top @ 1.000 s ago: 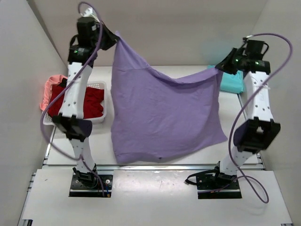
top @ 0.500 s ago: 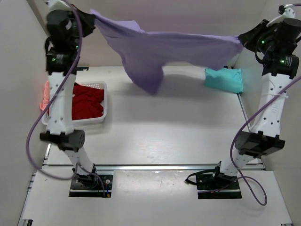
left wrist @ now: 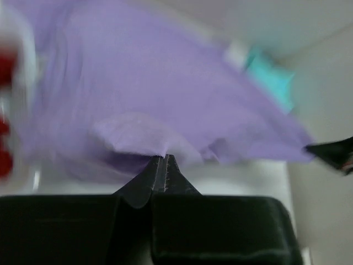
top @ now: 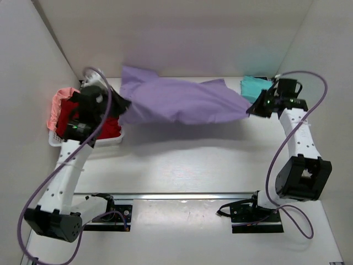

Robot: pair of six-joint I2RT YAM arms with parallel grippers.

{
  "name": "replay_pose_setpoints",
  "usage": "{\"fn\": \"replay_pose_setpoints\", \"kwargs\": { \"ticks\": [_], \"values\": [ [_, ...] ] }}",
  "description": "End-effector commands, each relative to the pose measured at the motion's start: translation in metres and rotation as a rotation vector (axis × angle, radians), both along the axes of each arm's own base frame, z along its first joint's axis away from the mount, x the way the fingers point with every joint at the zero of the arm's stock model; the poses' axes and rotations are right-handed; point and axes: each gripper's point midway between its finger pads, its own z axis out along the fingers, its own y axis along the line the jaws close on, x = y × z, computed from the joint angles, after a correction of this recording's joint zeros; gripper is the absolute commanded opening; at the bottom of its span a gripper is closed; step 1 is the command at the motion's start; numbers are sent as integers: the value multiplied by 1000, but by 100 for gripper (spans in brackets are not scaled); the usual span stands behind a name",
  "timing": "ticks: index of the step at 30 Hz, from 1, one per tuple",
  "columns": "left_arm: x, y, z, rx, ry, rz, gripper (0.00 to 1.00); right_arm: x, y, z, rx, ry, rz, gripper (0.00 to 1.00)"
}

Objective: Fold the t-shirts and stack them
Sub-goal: Flatten out the tshirt, then grap the side of the flattened tshirt closest away from the robot with both arms

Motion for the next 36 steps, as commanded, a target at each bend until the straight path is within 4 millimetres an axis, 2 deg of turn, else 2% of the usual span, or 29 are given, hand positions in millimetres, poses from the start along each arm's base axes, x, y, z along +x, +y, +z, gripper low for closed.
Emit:
{"fn": "replay_pose_setpoints", "kwargs": {
  "ticks": [1, 2, 3, 4, 5, 9, 13, 14, 17, 21, 26, 31, 34, 36],
  "values": [
    [-45, -18, -101, -57, 296, -104, 0, -32, 1, 4, -90, -52, 2, 0],
    [-56, -18, -127, -55, 366, -112, 0, -49, 3, -13, -86, -10, -3, 0],
    [-64, -17, -140, -61, 395, -104, 0, -57, 4, -13, -81, -16, -3, 0],
    [-69, -19, -143, -64, 404, -119, 0, -69, 7, -34, -57, 40, -10, 0],
    [-74, -15, -156, -65, 438, -112, 0, -83, 7, -49, -46, 77, -19, 0],
    [-94, -12, -180, -6, 524, -139, 0, -125, 5, -88, -39, 226, -70, 0],
    [-115, -12, -190, 2, 582, -165, 0, -163, -6, -112, -62, 400, -159, 0],
    [-120, -11, -193, -6, 598, -163, 0, -167, -10, -115, -72, 420, -186, 0],
    [-122, -9, -191, -5, 603, -150, 0, -187, -14, -122, -78, 510, -219, 0],
    [-112, -5, -172, 23, 575, -128, 0, -204, -12, -135, -56, 607, -240, 0],
    [-99, -1, -177, 39, 592, -111, 0, -206, -18, -144, -71, 691, -252, 0],
    [-69, 2, -162, 45, 531, -67, 0, -171, -27, -135, -62, 636, -231, 1],
    [-39, -2, -159, 37, 520, -64, 0, -154, -22, -137, -30, 644, -173, 0],
    [-19, -5, -146, 42, 485, -70, 0, -146, -19, -142, -28, 665, -132, 0]
  ]
}}
